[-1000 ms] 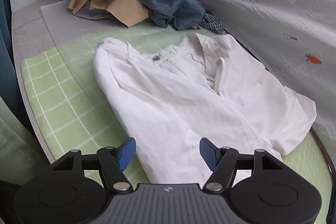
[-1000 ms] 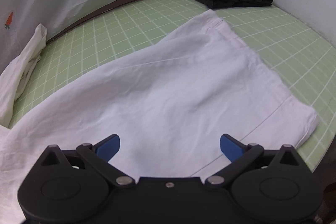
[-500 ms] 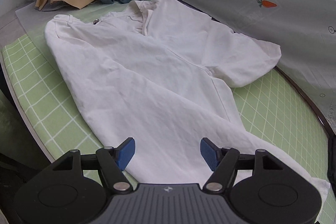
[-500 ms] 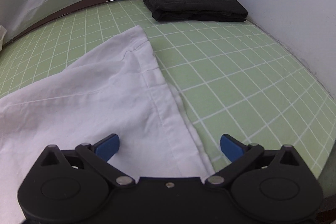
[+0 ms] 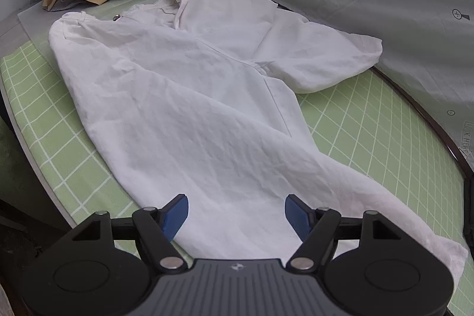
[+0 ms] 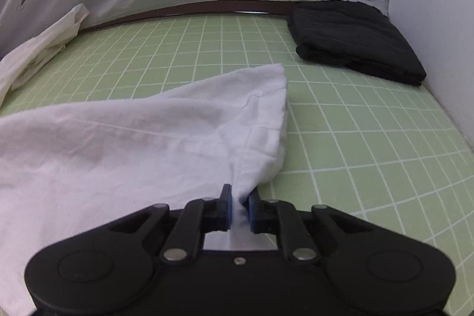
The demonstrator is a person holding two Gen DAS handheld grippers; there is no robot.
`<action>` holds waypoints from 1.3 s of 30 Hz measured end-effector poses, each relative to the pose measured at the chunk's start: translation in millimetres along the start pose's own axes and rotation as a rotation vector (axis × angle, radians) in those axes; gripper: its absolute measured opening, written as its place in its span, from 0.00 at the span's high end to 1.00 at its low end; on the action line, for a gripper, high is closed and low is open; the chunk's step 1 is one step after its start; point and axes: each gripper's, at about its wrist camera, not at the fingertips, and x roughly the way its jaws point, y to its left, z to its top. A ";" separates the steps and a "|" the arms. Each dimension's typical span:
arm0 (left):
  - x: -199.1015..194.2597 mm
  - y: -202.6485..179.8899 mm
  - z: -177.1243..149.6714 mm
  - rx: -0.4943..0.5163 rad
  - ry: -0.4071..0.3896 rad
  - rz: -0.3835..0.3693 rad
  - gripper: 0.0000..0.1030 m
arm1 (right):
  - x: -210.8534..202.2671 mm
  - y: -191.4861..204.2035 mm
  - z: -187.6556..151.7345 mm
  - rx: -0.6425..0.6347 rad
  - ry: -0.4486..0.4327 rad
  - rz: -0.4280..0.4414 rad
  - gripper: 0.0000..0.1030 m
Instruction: Fold clothes
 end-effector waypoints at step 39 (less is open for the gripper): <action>152.6 -70.4 125.0 -0.032 0.221 0.086 0.85 | 54.7 -33.0 74.3 0.371 -0.048 -0.132 0.95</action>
